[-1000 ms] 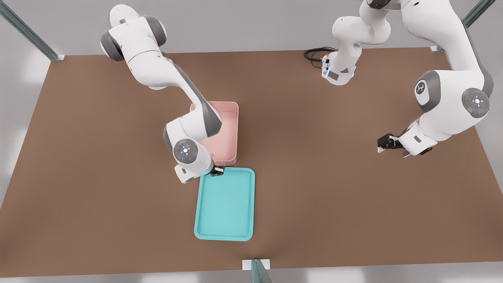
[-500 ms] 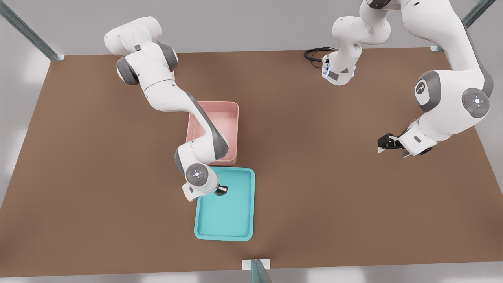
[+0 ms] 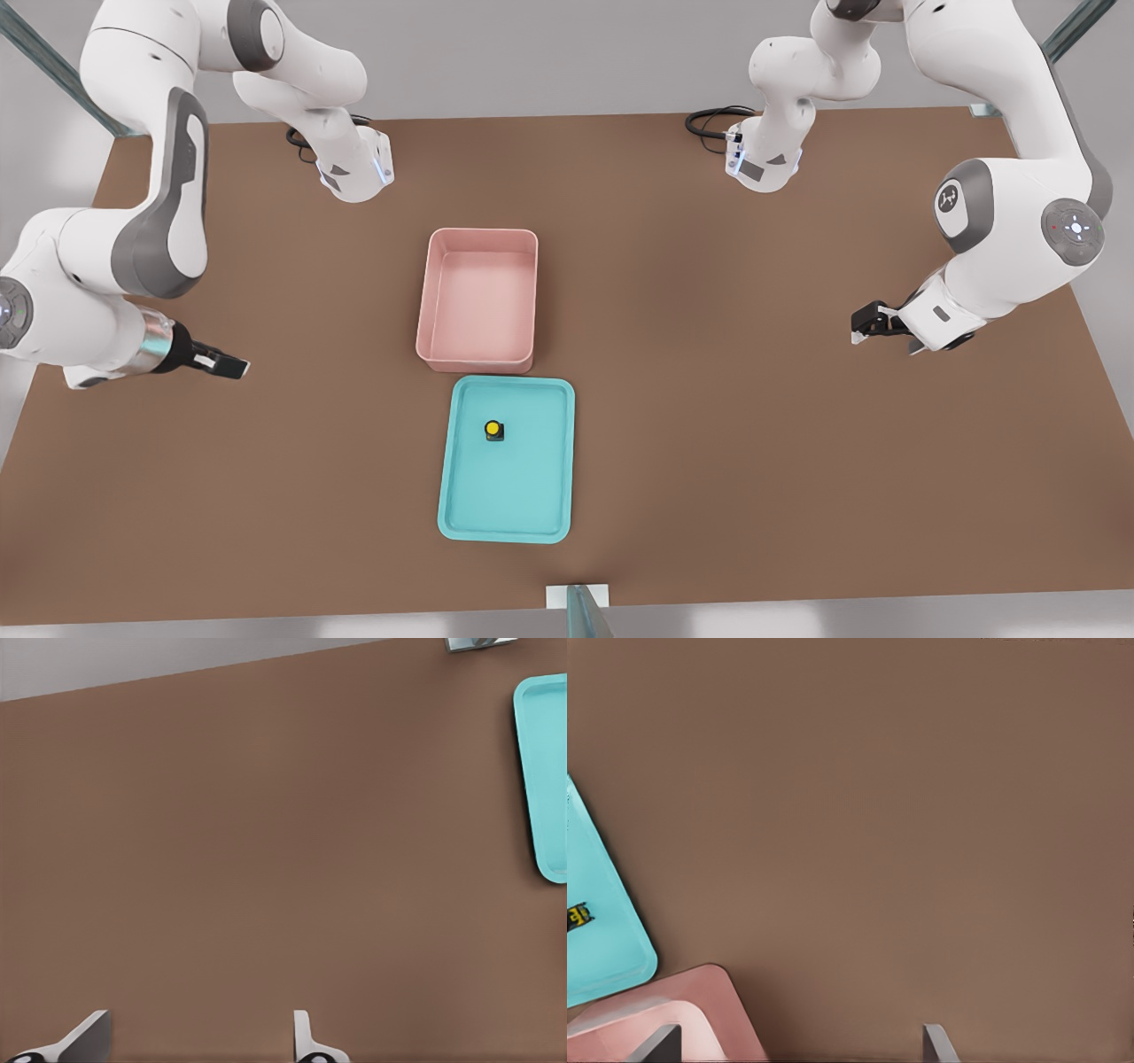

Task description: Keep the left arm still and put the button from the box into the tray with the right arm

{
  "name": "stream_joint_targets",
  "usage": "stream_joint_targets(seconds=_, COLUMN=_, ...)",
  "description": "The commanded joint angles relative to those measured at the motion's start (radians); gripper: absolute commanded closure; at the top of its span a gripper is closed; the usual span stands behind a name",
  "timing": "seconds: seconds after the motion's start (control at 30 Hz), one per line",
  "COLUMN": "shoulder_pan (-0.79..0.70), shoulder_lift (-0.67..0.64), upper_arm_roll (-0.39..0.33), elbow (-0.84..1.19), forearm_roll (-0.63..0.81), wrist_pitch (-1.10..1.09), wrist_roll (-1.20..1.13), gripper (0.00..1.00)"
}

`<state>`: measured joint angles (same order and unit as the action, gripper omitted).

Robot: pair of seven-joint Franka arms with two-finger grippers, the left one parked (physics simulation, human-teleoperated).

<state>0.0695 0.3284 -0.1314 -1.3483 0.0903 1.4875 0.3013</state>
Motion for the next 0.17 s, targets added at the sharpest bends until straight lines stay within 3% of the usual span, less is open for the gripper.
stream_joint_targets(seconds=0.0, shoulder_pan=0.03, shoulder_lift=0.001, upper_arm_roll=0.01, elbow=0.011, forearm_roll=-0.018, wrist_pitch=-0.053, wrist_roll=-0.449, gripper=0.0)
stream_joint_targets(seconds=0.13, shoulder_pan=0.038, shoulder_lift=0.006, upper_arm_roll=0.01, elbow=0.012, forearm_roll=-0.017, wrist_pitch=-0.055, wrist_roll=-0.449, gripper=0.0)
